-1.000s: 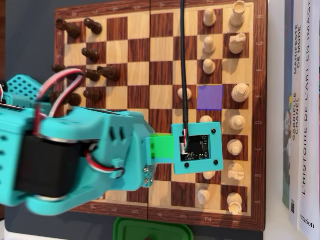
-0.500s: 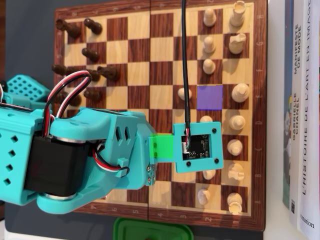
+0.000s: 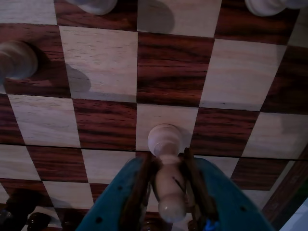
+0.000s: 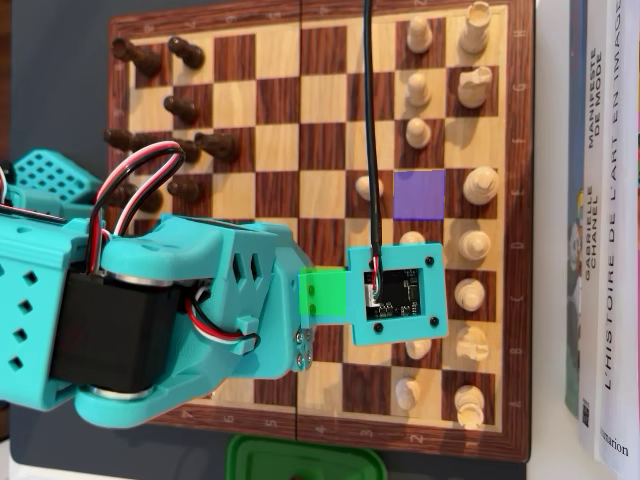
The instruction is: Play chess
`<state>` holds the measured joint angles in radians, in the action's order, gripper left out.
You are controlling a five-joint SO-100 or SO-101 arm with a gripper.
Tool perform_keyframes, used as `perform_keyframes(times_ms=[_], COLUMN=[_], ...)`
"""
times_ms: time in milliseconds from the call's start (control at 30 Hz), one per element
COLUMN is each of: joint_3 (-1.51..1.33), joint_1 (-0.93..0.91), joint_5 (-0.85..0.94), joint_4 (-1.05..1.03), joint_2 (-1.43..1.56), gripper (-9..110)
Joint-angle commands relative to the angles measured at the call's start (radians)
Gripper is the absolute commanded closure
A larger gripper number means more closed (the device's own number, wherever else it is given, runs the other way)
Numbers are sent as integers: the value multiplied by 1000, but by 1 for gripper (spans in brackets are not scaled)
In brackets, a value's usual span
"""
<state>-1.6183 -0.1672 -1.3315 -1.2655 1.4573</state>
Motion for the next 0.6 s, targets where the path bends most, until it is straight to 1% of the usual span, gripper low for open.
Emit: perform_keyframes(times_ms=[0, 567], joint_3=[38, 38], joint_1=[5, 2], joint_5=[5, 3], joint_4=[6, -31], joint_2=[8, 8], gripper=[91, 91])
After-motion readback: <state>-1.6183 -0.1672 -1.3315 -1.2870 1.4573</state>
